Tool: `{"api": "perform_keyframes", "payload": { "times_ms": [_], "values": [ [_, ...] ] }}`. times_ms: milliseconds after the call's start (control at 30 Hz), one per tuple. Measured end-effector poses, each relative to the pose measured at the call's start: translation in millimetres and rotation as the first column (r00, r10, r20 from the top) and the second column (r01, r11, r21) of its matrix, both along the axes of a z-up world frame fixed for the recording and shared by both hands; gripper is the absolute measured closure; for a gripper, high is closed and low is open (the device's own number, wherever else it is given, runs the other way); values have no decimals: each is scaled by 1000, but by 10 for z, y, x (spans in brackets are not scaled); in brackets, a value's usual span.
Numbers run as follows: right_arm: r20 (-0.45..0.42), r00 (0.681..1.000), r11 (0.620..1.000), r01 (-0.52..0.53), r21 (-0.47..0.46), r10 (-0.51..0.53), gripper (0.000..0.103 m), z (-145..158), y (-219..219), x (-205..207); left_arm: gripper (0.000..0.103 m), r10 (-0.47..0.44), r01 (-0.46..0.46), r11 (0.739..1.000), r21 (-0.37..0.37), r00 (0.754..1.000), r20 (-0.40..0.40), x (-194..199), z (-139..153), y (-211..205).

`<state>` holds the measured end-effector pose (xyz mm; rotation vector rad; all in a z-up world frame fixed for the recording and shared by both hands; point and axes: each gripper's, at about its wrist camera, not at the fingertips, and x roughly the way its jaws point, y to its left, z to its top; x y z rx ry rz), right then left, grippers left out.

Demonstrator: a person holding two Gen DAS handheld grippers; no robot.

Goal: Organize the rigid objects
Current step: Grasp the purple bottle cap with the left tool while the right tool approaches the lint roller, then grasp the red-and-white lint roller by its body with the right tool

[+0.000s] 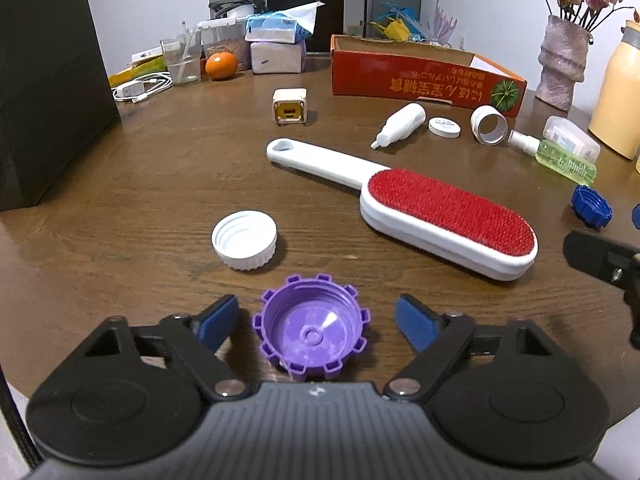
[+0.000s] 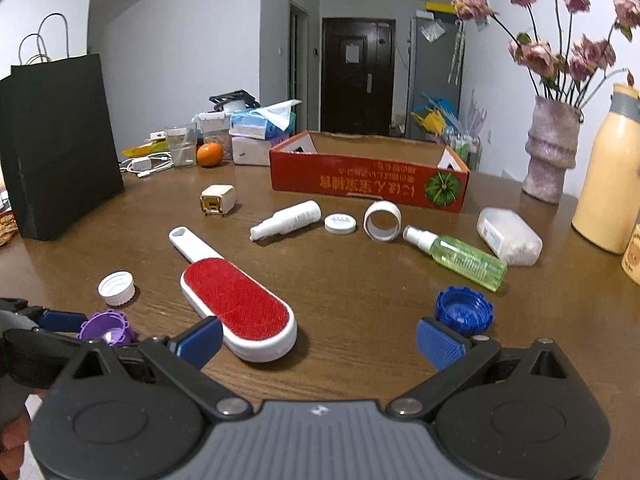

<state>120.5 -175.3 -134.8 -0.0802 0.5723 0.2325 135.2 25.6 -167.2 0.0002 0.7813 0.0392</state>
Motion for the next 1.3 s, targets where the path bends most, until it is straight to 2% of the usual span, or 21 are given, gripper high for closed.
{"api": "perform_keyframes", "payload": {
  "times_ms": [67, 133, 333, 767, 1000, 1167, 1300],
  "values": [
    [10, 1000, 1000, -12, -12, 12, 0, -15, 24, 14, 41, -9, 9, 1000, -1, 1000, 13, 4, 18, -1],
    [22, 1000, 1000, -22, -7, 22, 0, -29, 23, 22, 48, -25, 25, 1000, -2, 999, 22, 7, 32, 6],
    [50, 997, 998, -52, -21, 53, 0, -82, 91, 97, 48, -46, 46, 999, -4, 999, 21, 44, 44, 40],
    [-38, 988, 988, -151, -41, 149, 0, -237, 440, 450, 48, -59, 58, 998, 18, 993, 97, 182, 369, 303],
    [-93, 979, 980, -190, -64, 184, 1, -356, 649, 684, 48, -66, 65, 998, 21, 993, 94, 323, 391, 446],
    [-139, 974, 978, -193, -83, 181, 6, -425, 726, 831, 48, -67, 66, 998, 5, 994, 86, 419, 386, 535],
    [-169, 966, 978, -203, -38, 194, 6, -434, 719, 929, 48, -63, 64, 998, -7, 994, 86, 482, 400, 604]
  ]
}}
